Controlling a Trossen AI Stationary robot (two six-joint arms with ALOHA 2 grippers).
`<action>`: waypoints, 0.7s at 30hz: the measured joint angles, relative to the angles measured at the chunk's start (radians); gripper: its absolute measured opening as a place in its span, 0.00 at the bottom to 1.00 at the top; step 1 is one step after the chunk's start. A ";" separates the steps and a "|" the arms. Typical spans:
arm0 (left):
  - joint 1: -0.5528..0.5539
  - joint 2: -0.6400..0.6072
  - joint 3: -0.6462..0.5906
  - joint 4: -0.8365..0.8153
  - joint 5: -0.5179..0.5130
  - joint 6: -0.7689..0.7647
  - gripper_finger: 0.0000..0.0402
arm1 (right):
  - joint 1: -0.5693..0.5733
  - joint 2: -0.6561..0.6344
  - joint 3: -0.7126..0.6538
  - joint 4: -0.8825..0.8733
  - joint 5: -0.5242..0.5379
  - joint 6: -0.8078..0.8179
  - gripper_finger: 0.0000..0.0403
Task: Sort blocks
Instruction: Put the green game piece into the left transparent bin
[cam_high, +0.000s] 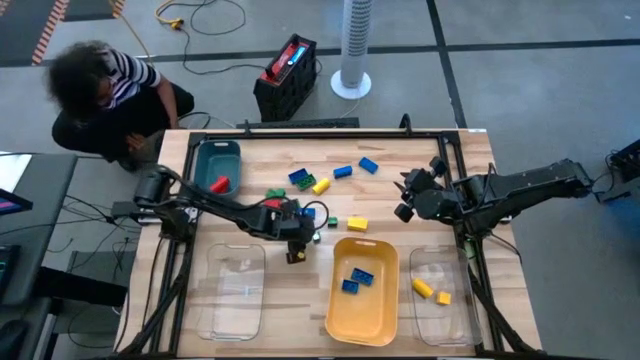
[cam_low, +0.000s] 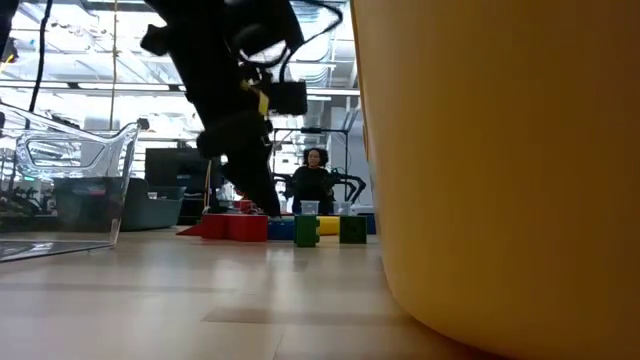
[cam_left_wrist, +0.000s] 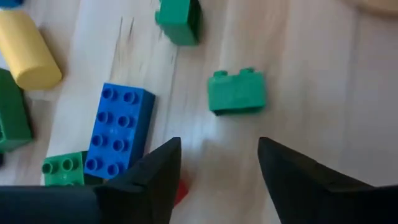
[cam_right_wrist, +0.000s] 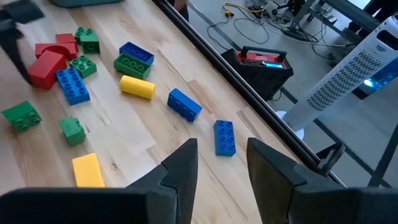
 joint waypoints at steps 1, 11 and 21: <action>0.006 0.007 0.000 0.001 0.000 -0.009 0.55 | 0.000 0.000 0.000 0.000 -0.001 0.000 0.38; 0.022 0.032 0.001 0.083 0.042 -0.012 0.68 | 0.000 0.000 0.000 -0.001 -0.002 0.000 0.38; 0.015 0.089 0.007 0.161 0.109 -0.036 0.75 | -0.001 0.000 0.000 0.002 -0.002 -0.001 0.38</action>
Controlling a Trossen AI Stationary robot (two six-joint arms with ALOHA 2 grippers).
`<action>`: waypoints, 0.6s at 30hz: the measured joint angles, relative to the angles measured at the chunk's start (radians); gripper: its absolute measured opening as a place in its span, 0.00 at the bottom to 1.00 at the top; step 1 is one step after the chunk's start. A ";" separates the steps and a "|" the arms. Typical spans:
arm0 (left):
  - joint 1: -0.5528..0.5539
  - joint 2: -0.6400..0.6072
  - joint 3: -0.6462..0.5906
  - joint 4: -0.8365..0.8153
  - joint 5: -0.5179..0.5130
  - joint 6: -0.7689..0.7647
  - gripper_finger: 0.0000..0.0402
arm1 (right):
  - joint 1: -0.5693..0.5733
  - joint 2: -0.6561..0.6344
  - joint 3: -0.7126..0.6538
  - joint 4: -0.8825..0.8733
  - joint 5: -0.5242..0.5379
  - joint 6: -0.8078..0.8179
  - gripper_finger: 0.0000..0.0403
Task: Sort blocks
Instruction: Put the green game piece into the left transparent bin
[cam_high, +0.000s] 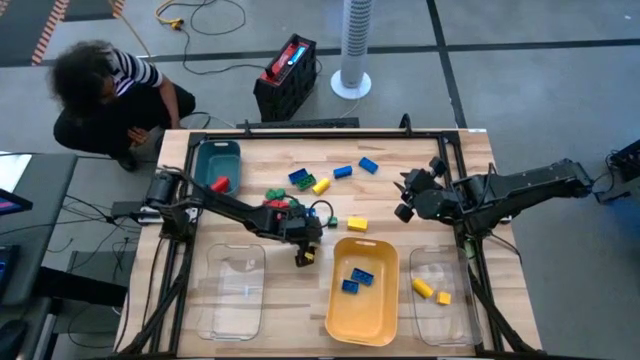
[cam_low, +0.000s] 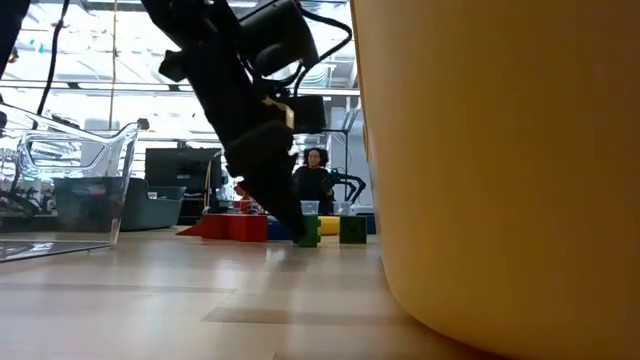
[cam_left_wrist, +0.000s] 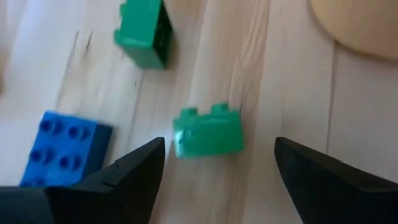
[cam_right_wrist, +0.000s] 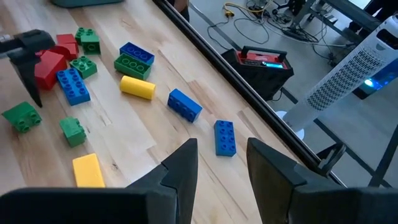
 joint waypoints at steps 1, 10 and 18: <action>-0.001 0.009 0.005 0.008 0.000 0.000 0.76 | 0.000 0.000 0.000 0.000 0.000 0.000 0.38; -0.001 0.039 0.014 0.020 -0.057 -0.034 0.74 | 0.001 0.000 0.000 -0.002 0.000 0.000 0.38; -0.001 0.038 0.014 0.047 -0.106 -0.024 0.51 | 0.001 0.000 0.000 -0.003 0.000 -0.002 0.38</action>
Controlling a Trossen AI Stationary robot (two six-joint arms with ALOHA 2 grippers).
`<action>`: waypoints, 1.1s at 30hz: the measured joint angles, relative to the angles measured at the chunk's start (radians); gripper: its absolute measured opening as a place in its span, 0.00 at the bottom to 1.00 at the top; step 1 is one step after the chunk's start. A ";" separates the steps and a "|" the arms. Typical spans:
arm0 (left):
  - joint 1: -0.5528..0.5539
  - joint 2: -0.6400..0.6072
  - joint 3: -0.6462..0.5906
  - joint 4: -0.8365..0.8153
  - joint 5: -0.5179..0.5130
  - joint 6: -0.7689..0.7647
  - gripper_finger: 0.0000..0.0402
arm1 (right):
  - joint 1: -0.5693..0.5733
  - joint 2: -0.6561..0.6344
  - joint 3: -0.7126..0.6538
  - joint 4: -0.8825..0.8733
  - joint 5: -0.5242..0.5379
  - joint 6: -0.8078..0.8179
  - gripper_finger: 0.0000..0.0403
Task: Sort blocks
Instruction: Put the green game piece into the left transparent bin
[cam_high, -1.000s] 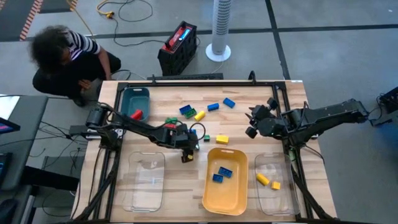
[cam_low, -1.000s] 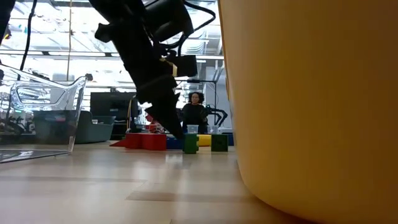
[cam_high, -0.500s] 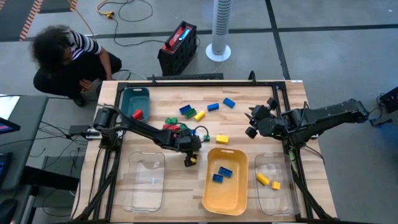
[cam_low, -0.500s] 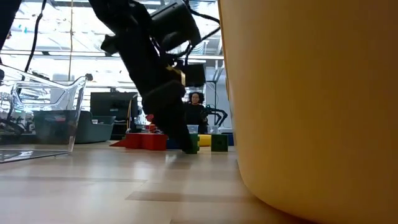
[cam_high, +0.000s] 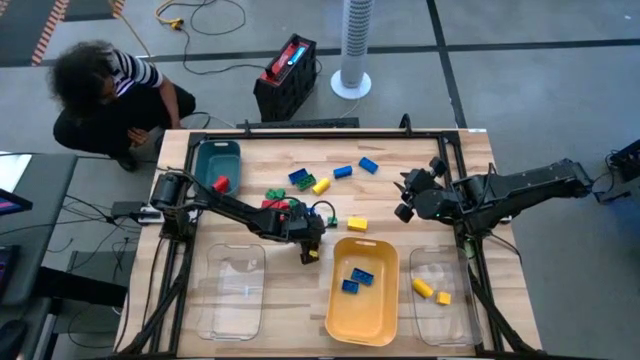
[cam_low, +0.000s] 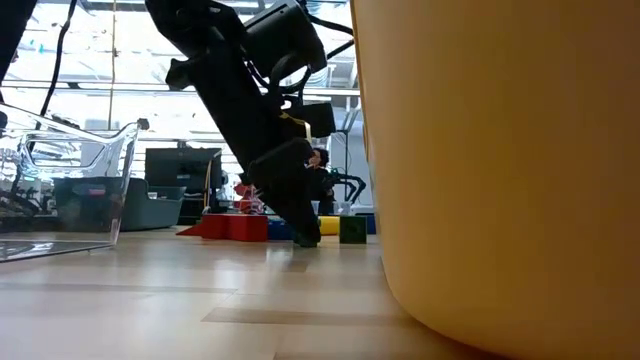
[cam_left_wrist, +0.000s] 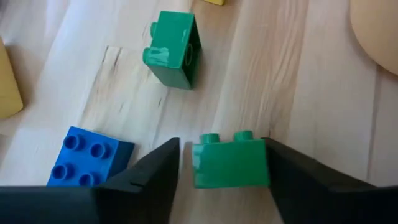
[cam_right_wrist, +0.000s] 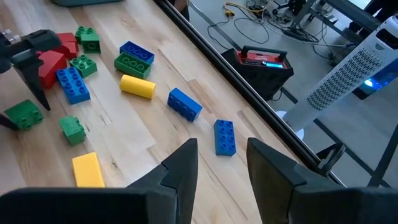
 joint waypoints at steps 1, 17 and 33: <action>0.000 -0.002 0.000 -0.004 0.000 0.001 0.47 | 0.000 0.000 0.000 0.000 0.000 0.000 0.38; -0.038 -0.260 0.118 -0.415 0.016 -0.054 0.33 | 0.007 0.000 -0.004 -0.001 -0.004 0.003 0.38; -0.315 -0.577 0.109 -0.513 -0.108 -0.068 0.33 | 0.030 0.016 -0.006 0.032 -0.009 0.037 0.38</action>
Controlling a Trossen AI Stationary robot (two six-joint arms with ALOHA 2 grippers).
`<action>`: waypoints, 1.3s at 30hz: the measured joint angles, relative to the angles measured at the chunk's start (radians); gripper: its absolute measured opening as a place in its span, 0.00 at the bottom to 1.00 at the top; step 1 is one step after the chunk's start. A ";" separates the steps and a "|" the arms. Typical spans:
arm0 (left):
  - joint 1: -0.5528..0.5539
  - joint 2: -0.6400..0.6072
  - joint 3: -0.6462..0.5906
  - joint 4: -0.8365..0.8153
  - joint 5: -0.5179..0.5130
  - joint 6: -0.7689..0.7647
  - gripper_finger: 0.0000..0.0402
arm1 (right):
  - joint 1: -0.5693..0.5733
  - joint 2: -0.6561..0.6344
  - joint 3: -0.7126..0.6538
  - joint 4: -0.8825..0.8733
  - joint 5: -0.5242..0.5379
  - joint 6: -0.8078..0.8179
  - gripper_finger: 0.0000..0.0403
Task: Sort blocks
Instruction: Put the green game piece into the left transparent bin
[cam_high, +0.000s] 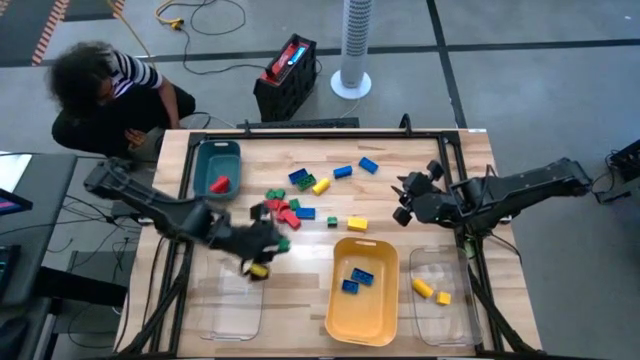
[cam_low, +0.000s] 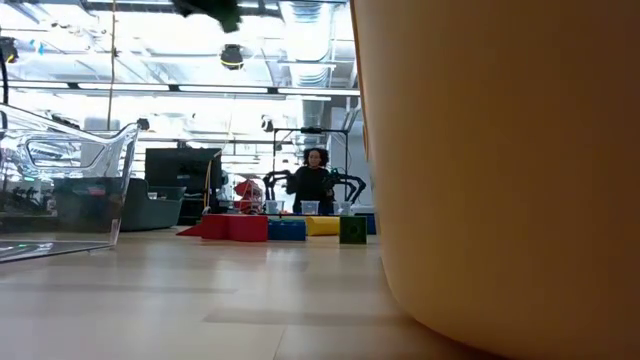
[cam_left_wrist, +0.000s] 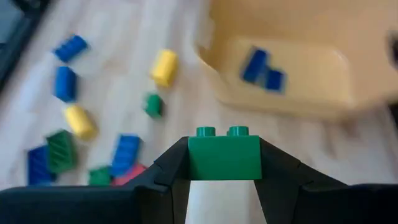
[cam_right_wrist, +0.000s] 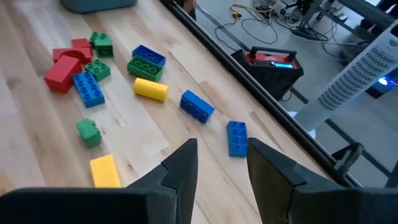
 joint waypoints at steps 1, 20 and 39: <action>-0.030 -0.006 0.000 -0.041 0.011 -0.023 0.33 | 0.004 0.006 0.000 0.004 0.000 0.000 0.38; -0.347 0.075 -0.002 -0.512 0.211 -0.667 0.34 | 0.010 0.050 0.000 0.024 -0.023 0.030 0.38; -0.334 0.421 -0.003 -0.308 0.200 -0.392 0.34 | 0.085 0.050 0.000 0.028 -0.028 0.071 0.38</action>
